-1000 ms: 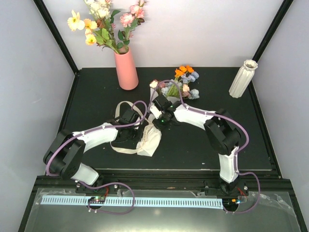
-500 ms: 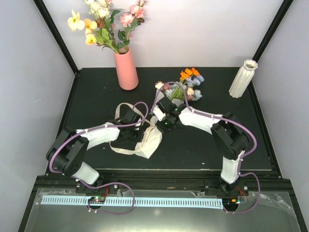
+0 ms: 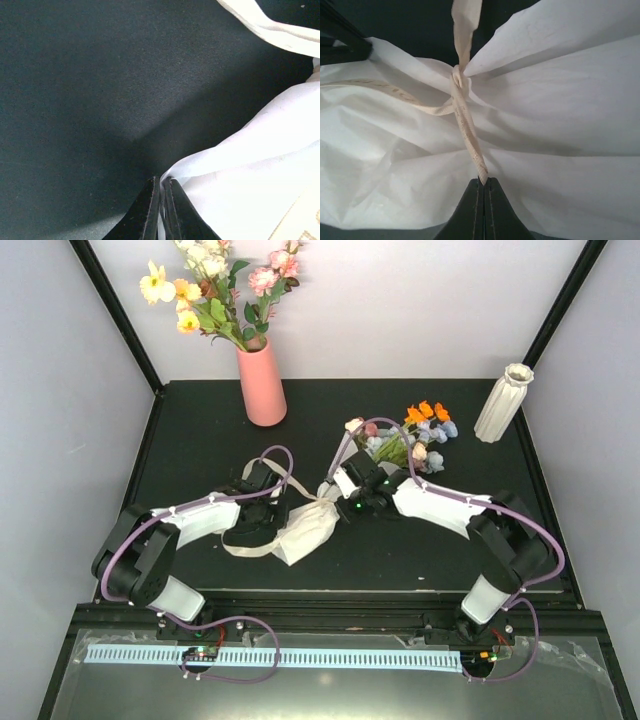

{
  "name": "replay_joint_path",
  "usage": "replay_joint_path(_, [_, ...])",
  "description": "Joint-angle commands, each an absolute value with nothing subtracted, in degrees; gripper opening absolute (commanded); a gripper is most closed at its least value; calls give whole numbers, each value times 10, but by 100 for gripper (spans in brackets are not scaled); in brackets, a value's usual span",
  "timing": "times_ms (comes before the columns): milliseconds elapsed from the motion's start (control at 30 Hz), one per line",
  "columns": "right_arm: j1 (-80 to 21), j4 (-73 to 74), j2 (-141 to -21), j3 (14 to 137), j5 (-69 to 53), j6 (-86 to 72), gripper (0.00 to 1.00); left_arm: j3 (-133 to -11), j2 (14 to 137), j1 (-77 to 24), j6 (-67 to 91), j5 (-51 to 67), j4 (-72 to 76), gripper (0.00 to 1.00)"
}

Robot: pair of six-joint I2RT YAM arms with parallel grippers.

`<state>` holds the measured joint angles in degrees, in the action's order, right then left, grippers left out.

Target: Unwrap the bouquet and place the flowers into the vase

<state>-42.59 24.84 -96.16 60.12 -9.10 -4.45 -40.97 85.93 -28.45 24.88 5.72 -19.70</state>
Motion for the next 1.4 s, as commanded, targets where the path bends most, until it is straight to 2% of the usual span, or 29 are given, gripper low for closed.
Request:
replay_joint_path(0, [-416,229,-917,579,-107,-53,2,-400,846,-269,264,42,-214,6])
replay_joint_path(300, [-416,244,-862,531,-102,-100,5,-396,835,-266,276,51,-203,6])
replay_joint_path(600, [-419,199,-843,488,-232,-164,19,-382,807,-276,241,112,-153,6])
replay_joint_path(767, [-422,203,-817,501,-226,-168,23,-384,794,-283,230,102,-168,6])
replay_joint_path(900, [-422,231,-812,535,-196,-149,33,-380,775,-289,226,100,-172,8])
replay_joint_path(1033, [-422,259,-845,574,-171,-130,35,-377,758,-292,222,95,-178,14])
replay_joint_path(1167, [-421,281,-890,617,-150,-117,37,-383,746,-295,217,90,-198,32])
replay_joint_path(1367, [-422,301,-939,652,-147,-108,38,-386,699,-297,208,83,-228,47])
